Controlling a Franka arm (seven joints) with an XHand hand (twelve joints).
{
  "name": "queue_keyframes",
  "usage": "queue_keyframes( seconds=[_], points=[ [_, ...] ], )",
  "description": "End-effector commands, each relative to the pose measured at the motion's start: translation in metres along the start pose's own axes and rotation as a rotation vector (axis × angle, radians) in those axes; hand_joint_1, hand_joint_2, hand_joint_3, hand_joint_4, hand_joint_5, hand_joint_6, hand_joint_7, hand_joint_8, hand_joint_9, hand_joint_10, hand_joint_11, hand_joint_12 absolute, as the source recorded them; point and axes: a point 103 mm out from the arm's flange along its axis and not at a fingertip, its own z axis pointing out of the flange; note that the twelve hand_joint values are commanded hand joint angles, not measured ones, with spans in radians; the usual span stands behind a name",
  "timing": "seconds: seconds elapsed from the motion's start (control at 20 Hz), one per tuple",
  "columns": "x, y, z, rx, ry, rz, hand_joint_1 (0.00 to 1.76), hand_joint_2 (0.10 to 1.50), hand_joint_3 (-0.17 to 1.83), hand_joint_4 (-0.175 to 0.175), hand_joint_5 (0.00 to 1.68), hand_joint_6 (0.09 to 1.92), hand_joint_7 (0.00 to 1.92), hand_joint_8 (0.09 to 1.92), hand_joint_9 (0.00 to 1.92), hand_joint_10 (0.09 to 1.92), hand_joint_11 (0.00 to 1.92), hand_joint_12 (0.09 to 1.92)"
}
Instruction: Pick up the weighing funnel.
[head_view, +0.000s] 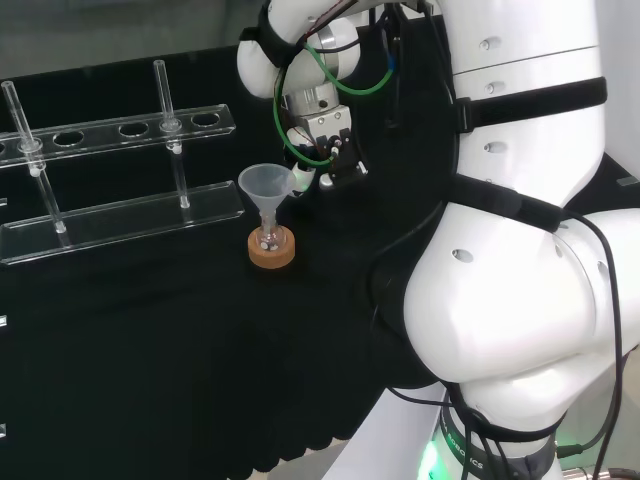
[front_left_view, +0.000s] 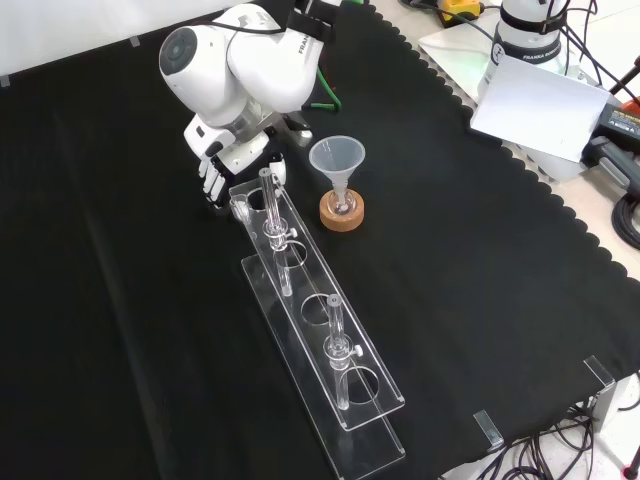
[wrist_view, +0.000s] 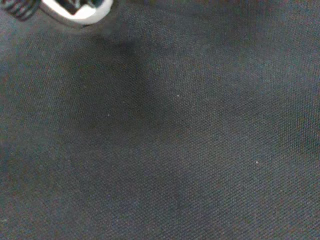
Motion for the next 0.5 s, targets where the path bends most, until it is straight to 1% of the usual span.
queue_keyframes(
  seconds=[0.05, 0.25, 0.4, 0.5],
  points=[
    [-0.0001, 0.0017, 0.0009, 0.002, -0.007, -0.006, 0.86, 0.66, 0.49, -0.007, 0.59, 0.69, 0.5, 0.72, 0.78, 0.54, 0.58, 1.26],
    [-0.0022, 0.0009, 0.001, -0.004, -0.005, -0.009, 0.86, 0.66, 0.5, -0.007, 0.59, 0.69, 0.5, 0.72, 0.78, 0.54, 0.58, 1.26],
    [-0.0039, 0.0006, 0.001, 0.001, -0.012, 0.011, 0.86, 0.66, 0.5, -0.007, 0.59, 0.7, 0.5, 0.72, 0.78, 0.54, 0.58, 1.26],
    [-0.0038, 0.0009, 0.001, 0.002, -0.013, 0.014, 0.86, 0.66, 0.5, -0.007, 0.59, 0.7, 0.5, 0.72, 0.79, 0.54, 0.58, 1.26]
  ],
)
